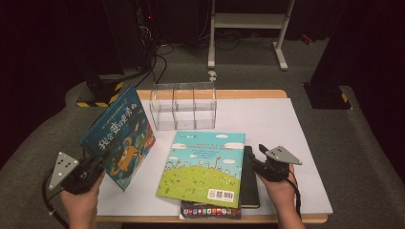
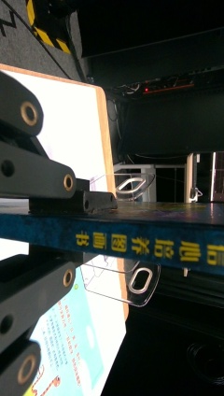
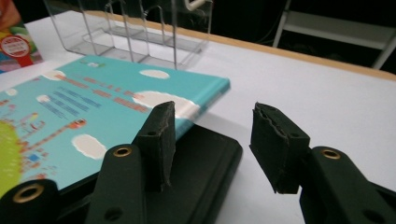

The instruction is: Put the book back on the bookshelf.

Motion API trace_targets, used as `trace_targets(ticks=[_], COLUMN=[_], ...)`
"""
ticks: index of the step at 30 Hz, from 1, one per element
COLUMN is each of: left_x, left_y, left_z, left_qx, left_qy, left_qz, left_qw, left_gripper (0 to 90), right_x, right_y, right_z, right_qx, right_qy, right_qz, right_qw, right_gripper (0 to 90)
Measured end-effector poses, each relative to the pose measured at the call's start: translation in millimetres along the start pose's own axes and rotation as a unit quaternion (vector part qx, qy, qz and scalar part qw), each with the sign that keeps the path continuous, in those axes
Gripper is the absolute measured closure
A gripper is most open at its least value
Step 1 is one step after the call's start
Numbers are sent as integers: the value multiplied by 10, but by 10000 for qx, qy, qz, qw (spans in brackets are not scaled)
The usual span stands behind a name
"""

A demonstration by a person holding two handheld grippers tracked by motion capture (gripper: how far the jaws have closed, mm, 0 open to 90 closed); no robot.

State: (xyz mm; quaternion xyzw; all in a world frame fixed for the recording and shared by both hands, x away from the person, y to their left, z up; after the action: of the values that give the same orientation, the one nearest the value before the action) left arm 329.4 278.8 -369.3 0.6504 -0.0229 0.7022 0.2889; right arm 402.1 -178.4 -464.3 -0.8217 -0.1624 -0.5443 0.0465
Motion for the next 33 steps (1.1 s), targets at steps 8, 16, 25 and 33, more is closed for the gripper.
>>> trace_targets(ticks=[8, 16, 25, 33], left_x=[21, 36, 8, 2], left_y=[-25, -15, -7, 0], left_z=[31, 110, 232, 297], left_qx=[-48, -146, -204, -223], left_qy=[-47, 11, -20, -33], left_qz=[-39, -107, -114, 11], left_qw=[10000, 9998, 9997, 9997], left_gripper=[806, 769, 766, 779], right_x=[-105, -155, -231, -306], right_y=[24, 17, 26, 32], right_z=[13, -39, -79, -109], right_qx=[34, 48, 22, -11], right_qy=[-130, -164, -242, -328], right_qz=[81, 89, 99, 110], right_qw=[9999, 9998, 9997, 9994], right_gripper=[495, 493, 485, 485])
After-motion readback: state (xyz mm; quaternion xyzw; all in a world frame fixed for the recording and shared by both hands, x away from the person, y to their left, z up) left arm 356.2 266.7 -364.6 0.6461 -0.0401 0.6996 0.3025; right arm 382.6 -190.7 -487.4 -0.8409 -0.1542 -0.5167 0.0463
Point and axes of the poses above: each handheld gripper's, and its own axes: z roughly forward along the jaws, x roughly out of its top, y roughly to its right, the point moved 6 cm from there along z, roughly forward along the jaws, and after that the axes turned 10 degrees about -x, right-handed, at the moved point
